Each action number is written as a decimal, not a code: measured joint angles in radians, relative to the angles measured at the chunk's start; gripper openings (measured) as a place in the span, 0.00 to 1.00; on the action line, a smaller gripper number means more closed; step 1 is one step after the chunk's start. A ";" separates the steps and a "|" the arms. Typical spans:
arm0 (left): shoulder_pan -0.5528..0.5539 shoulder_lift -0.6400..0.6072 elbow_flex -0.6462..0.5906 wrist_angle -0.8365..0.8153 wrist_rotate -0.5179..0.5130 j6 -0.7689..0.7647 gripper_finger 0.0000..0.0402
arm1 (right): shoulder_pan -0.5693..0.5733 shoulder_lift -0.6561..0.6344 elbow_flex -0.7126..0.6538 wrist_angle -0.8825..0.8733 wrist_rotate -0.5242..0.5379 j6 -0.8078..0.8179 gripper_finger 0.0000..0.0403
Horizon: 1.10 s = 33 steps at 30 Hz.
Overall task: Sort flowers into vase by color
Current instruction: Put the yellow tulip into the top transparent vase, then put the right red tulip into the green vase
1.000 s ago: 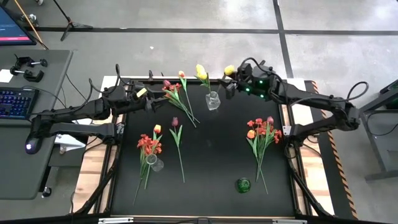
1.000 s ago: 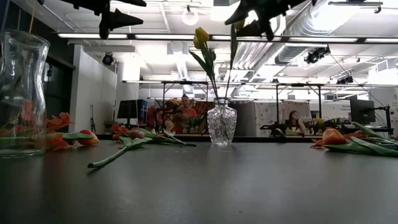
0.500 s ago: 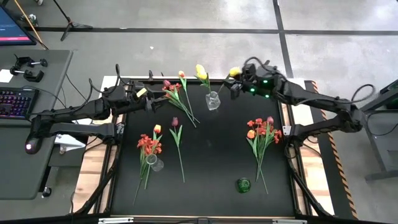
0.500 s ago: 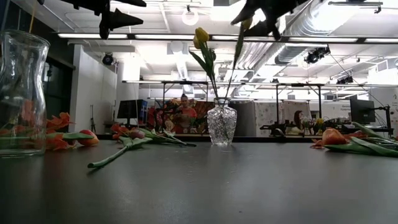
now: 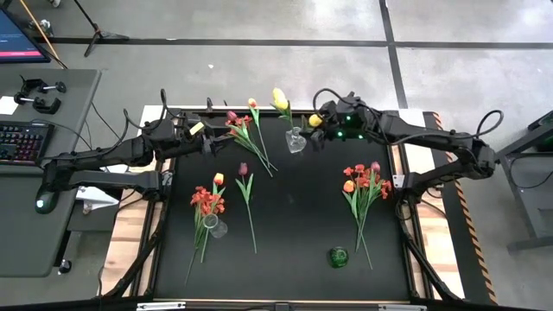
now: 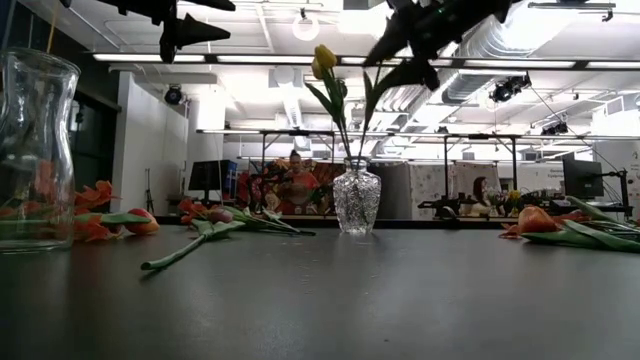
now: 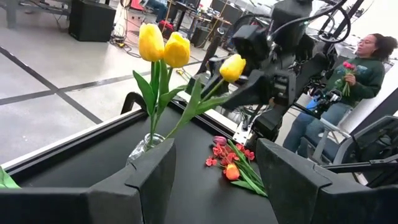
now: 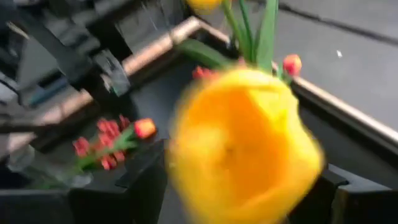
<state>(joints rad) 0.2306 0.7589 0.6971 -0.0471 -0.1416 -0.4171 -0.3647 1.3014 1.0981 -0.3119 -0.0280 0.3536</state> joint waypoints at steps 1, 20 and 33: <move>0.000 0.000 0.000 0.000 0.000 0.000 0.53 | -0.001 0.000 0.000 -0.021 0.001 -0.012 0.63; 0.000 0.000 0.000 0.000 -0.003 0.000 0.53 | 0.011 -0.067 0.000 -0.604 0.007 -0.094 0.63; 0.000 0.000 0.000 0.000 -0.003 0.000 0.53 | 0.260 -0.093 0.000 -0.923 -0.008 0.112 0.63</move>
<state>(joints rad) 0.2308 0.7589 0.6971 -0.0475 -0.1444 -0.4168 -0.1047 1.2087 1.0981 -1.2344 -0.0363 0.4656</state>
